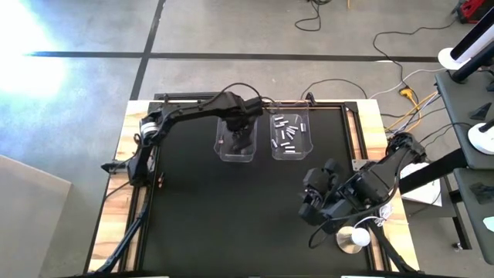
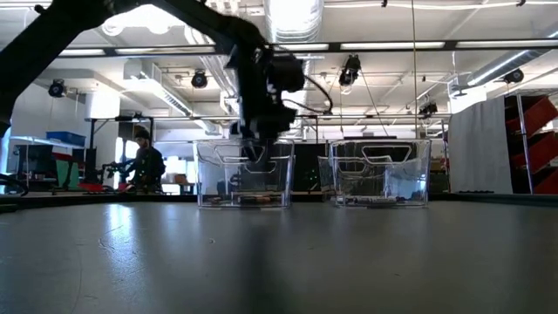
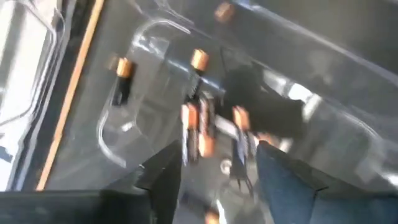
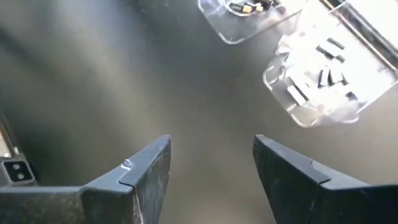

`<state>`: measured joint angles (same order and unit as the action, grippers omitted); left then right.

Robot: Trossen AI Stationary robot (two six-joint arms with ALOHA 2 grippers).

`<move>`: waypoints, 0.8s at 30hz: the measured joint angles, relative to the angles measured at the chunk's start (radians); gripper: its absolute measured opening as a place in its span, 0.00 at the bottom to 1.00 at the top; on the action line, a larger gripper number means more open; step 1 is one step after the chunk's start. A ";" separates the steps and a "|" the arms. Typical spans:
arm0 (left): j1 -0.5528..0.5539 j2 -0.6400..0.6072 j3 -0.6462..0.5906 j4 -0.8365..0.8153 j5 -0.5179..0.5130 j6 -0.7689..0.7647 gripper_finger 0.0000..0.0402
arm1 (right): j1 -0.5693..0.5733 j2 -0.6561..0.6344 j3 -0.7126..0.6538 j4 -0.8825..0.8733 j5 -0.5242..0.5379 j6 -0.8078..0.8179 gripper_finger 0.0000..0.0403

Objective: Sort batteries
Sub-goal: Put the black battery into the left transparent bin

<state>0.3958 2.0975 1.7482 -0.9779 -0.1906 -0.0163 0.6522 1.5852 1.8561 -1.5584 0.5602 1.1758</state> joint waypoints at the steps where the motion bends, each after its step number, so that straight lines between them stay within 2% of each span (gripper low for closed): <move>1: -0.007 -0.002 0.036 -0.060 0.017 0.001 0.47 | -0.004 0.000 0.009 -0.007 0.000 -0.018 0.54; 4: -0.042 -0.012 0.145 -0.269 0.064 -0.031 0.51 | -0.017 0.000 0.035 -0.006 0.001 -0.055 0.54; 9: -0.136 -0.043 0.269 -0.562 0.033 -0.171 0.53 | -0.028 -0.001 0.064 -0.001 0.030 -0.084 0.54; 11: -0.177 -0.067 0.287 -0.597 0.013 -0.221 0.53 | -0.028 -0.001 0.074 -0.001 0.027 -0.086 0.54; 15: -0.270 -0.175 0.264 -0.584 0.051 -0.277 0.53 | -0.026 -0.001 0.084 -0.005 0.022 -0.092 0.54; 19: -0.360 -0.290 0.160 -0.566 0.055 -0.390 0.53 | -0.031 -0.002 0.079 -0.012 0.020 -0.181 0.54; 21: -0.399 -0.353 0.061 -0.546 0.065 -0.455 0.53 | -0.035 -0.002 0.072 -0.013 0.051 -0.234 0.54; 24: -0.443 -0.450 -0.138 -0.524 0.136 -0.534 0.53 | -0.038 -0.002 0.066 -0.013 0.120 -0.277 0.54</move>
<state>-0.0476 1.6470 1.6101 -1.5021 -0.0545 -0.5507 0.6144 1.5837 1.9223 -1.5716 0.6804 0.8984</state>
